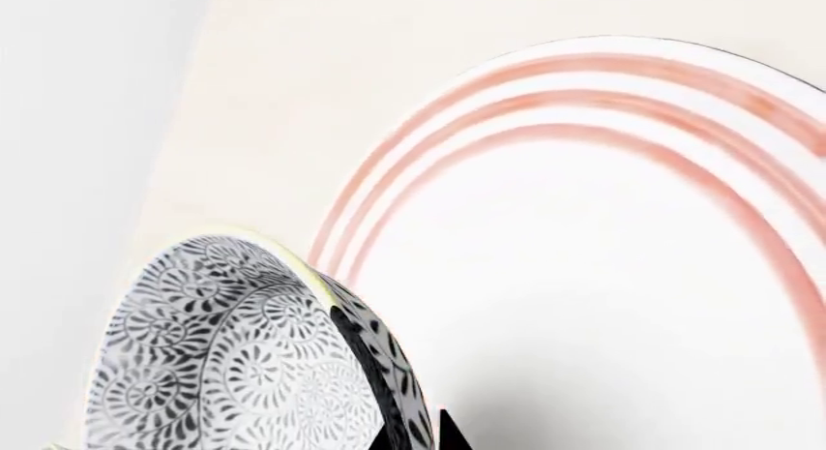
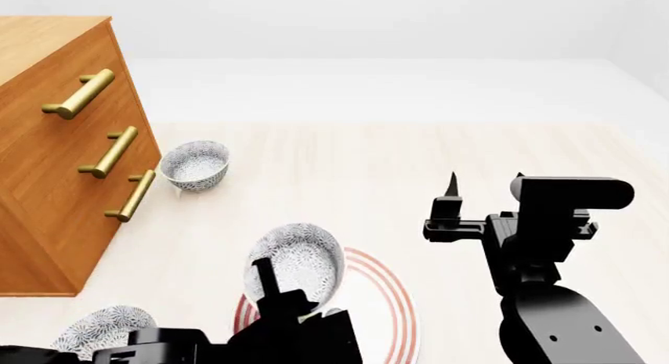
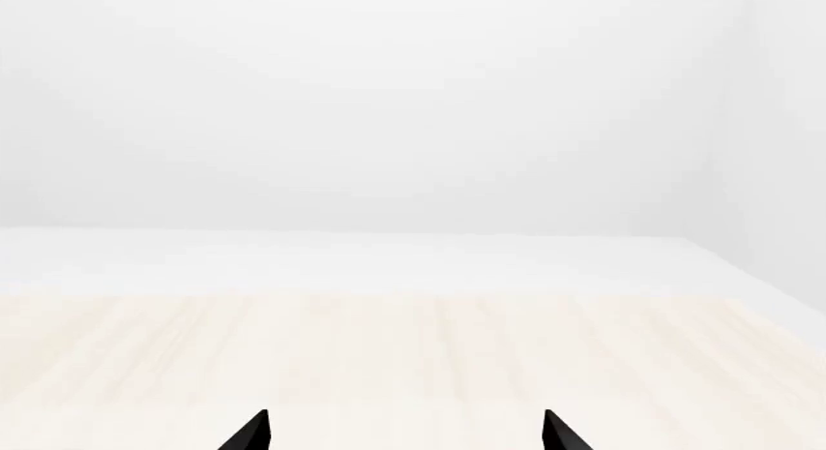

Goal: Put the bowl in the middle on the plate.

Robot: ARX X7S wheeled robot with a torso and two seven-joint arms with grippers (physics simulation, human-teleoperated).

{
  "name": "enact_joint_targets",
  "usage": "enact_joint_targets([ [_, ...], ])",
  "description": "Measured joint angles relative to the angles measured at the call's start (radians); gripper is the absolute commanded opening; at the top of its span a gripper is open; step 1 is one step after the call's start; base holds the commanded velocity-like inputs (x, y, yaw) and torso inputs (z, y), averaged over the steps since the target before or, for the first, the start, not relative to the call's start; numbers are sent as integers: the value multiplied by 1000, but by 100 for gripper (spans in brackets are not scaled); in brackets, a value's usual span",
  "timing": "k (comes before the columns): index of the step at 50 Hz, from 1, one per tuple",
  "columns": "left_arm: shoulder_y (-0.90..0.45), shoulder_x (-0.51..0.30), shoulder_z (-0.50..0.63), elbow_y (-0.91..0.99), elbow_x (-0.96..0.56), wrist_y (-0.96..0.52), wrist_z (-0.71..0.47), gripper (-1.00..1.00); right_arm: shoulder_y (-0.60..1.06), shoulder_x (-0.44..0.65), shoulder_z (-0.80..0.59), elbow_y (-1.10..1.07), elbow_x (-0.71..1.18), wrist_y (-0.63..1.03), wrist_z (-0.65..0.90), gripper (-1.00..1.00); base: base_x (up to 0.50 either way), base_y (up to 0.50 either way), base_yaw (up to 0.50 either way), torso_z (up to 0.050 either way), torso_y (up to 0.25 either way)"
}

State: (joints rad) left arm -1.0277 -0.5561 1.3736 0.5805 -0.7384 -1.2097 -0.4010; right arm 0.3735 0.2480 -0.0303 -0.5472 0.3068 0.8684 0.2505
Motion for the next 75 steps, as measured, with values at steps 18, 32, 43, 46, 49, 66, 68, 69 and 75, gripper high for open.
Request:
enact_joint_targets([
  [18,22,17,68,-70,45,63,37,-100,2,4,-6,2,7,-2,7,100,0,0,0,0,1],
  [32,31,27,99,-92,68,83,47,-100,1,8,-10,1,12,-4,13,100,0,0,0,0,0],
  [43,27,30,108,-101,83,82,50,100,2,11,-15,6,15,-8,16,100,0,0,0,0,0],
  [46,25,29,109,-101,85,80,51,100,2,12,-16,6,16,-8,17,100,0,0,0,0,0],
  [49,21,27,110,-97,85,77,52,100,2,13,-17,7,17,-9,18,100,0,0,0,0,0],
  [66,-24,-17,41,19,17,-4,25,100,2,16,-24,8,22,-9,26,100,0,0,0,0,0],
  [68,-34,-28,14,51,-8,-26,14,100,2,17,-24,7,23,-9,26,100,0,0,0,0,0],
  [69,-39,-33,-1,67,-23,-38,8,100,2,17,-24,7,24,-8,27,100,0,0,0,0,0],
  [75,-70,-67,-114,162,-137,-103,-33,100,3,18,-26,8,26,-9,29,100,0,0,0,0,0],
])
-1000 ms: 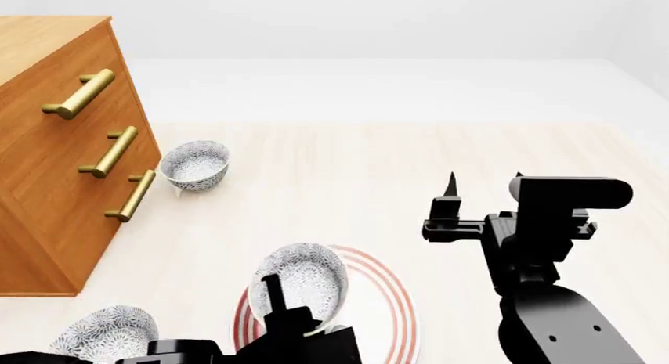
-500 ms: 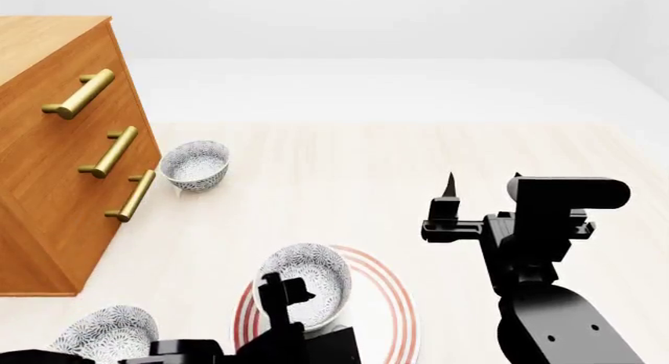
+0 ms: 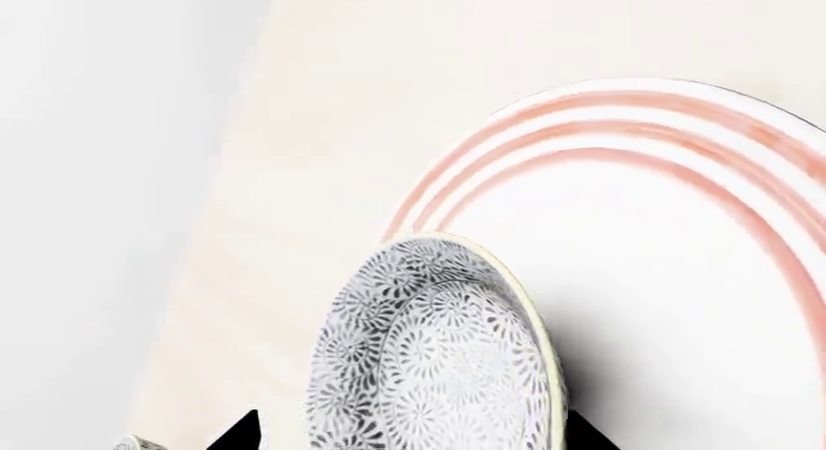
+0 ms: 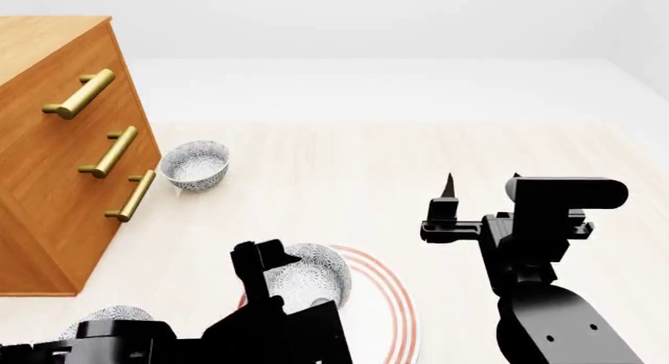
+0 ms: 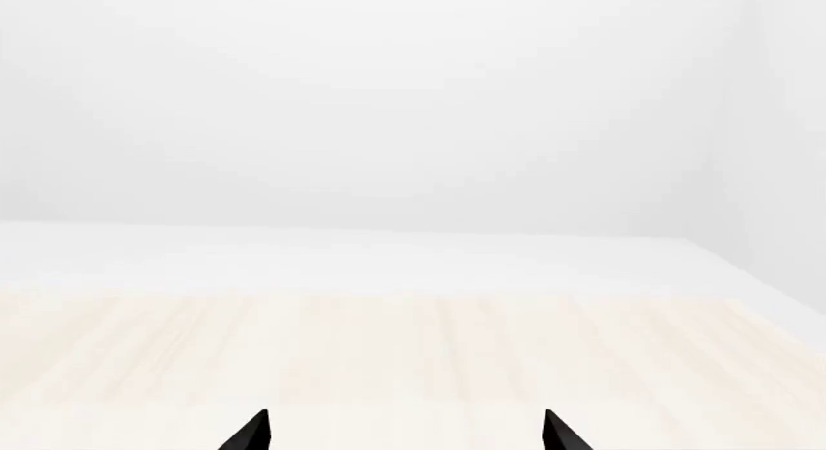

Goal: Put the bowl in the middle on the plate.

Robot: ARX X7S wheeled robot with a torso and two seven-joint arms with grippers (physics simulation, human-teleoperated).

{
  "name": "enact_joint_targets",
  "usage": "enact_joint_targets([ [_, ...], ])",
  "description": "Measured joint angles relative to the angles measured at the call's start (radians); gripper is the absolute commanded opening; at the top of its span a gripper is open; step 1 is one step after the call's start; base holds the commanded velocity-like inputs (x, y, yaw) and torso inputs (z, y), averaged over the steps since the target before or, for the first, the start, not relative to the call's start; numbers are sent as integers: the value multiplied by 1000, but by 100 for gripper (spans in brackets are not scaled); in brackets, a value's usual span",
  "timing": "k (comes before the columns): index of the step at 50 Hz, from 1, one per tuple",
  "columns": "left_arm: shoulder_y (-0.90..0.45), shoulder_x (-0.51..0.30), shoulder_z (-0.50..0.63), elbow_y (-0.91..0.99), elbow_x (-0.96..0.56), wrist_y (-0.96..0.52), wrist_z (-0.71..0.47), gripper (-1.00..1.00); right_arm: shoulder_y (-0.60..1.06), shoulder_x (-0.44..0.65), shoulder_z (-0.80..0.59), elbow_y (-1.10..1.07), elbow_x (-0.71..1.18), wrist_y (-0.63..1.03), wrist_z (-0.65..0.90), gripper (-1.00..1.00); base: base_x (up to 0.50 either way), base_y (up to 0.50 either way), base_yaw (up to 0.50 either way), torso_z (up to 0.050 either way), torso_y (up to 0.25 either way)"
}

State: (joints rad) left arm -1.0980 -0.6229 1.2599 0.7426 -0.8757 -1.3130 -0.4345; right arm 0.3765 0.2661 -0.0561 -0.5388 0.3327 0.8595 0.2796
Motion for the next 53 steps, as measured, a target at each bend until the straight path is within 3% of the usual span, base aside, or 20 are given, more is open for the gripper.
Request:
enact_joint_targets([
  [12,-74,-92,-290,108,-305,14,-56,100,2,2,-4,4,4,-2,3,100,0,0,0,0,0],
  [21,4,-152,-533,64,-460,225,-229,100,-6,7,-16,-18,6,-31,-5,100,0,0,0,0,0],
  [29,212,-195,-717,72,-419,474,-367,100,-20,11,-11,-62,12,-62,-7,100,0,0,0,0,0],
  [35,378,-210,-812,86,-299,632,-450,100,-40,13,-8,-128,6,-111,-3,100,0,0,0,0,0],
  [44,531,-214,-868,114,-145,774,-513,100,-71,29,-57,-268,-55,-162,26,100,0,0,0,0,0],
  [53,600,-209,-883,111,-71,841,-522,100,-83,46,-107,-350,-102,-172,48,100,0,0,0,0,0],
])
